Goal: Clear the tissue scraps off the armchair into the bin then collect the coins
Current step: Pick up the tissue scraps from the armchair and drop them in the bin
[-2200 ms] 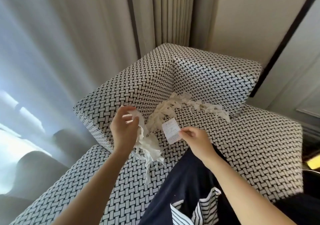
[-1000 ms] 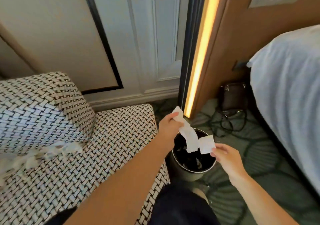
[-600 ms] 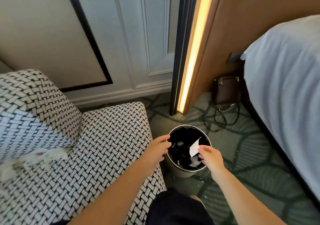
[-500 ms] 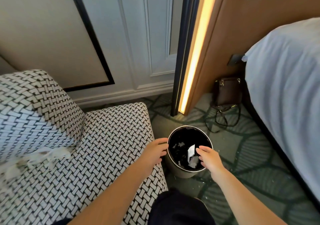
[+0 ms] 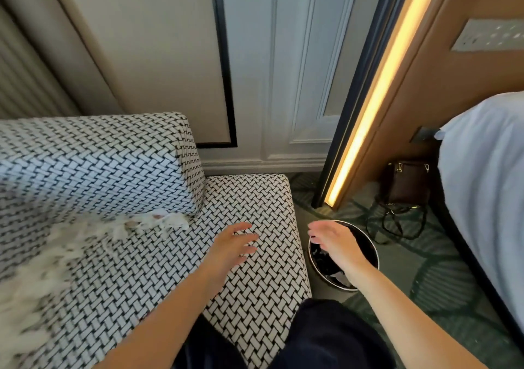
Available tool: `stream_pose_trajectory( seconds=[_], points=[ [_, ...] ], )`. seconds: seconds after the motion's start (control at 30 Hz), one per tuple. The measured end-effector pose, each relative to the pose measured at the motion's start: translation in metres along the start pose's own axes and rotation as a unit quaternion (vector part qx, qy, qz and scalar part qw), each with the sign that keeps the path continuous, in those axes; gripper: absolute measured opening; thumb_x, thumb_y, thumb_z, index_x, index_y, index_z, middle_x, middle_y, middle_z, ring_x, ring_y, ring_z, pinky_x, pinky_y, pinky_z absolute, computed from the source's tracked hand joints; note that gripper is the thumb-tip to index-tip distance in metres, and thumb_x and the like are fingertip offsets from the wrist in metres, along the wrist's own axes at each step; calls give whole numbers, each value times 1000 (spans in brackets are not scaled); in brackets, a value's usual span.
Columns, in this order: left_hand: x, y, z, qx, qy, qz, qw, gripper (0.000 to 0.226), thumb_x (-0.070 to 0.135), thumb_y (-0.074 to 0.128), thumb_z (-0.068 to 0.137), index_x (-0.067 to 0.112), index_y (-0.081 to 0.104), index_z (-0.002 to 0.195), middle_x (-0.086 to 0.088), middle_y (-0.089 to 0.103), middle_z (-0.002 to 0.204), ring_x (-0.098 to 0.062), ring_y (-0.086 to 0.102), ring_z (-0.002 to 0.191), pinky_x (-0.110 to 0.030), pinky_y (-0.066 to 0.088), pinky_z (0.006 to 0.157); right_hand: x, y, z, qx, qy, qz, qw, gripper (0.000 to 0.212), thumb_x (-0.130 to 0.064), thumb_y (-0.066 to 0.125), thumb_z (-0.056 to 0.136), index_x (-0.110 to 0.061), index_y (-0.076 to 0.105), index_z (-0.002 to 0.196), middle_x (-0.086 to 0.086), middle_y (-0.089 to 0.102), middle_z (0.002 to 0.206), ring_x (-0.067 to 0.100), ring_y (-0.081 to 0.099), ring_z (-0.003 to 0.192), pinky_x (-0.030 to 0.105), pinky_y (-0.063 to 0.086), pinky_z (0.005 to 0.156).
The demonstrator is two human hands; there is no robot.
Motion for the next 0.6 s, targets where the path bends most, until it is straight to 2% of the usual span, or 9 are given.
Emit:
stream_pose_trajectory(
  seconds=[0.17, 0.3, 0.43, 0.6],
  points=[
    [7, -82, -46, 55, 48, -43, 996, 23, 12, 56, 91, 22, 60, 111, 2, 68, 107, -18, 64, 99, -37, 45, 98, -71, 94, -52, -117, -111, -79, 984, 17, -29, 57, 91, -25, 64, 106, -8, 68, 97, 6, 63, 95, 33, 47, 98],
    [-3, -147, -83, 115, 72, -32, 990, 17, 18, 56, 92, 25, 62, 105, 6, 69, 104, -14, 66, 94, -35, 48, 94, -96, 169, -90, -185, -157, -100, 965, 17, -32, 57, 90, -29, 64, 105, -12, 68, 99, 4, 63, 95, 32, 47, 97],
    [-37, -217, -124, 185, 80, -32, 979, 14, 21, 56, 91, 26, 64, 101, 7, 69, 102, -14, 66, 94, -34, 48, 93, -108, 249, -131, -250, -187, -125, 942, 16, -31, 55, 93, -26, 64, 106, -12, 67, 100, 1, 62, 92, 20, 46, 86],
    [-119, -296, -179, 275, 36, -81, 957, 13, 20, 57, 90, 23, 65, 100, 4, 68, 103, -18, 65, 96, -36, 49, 93, -96, 349, -181, -329, -209, -160, 907, 20, -27, 53, 95, -20, 65, 109, -8, 68, 103, 4, 62, 95, 22, 48, 90]
  ],
)
Point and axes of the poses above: each hand's wrist, its own z-axis towards the middle knuckle, its own y-axis out of the palm, x = y × z, the point moved 10 cm from there along z, towards the middle knuckle
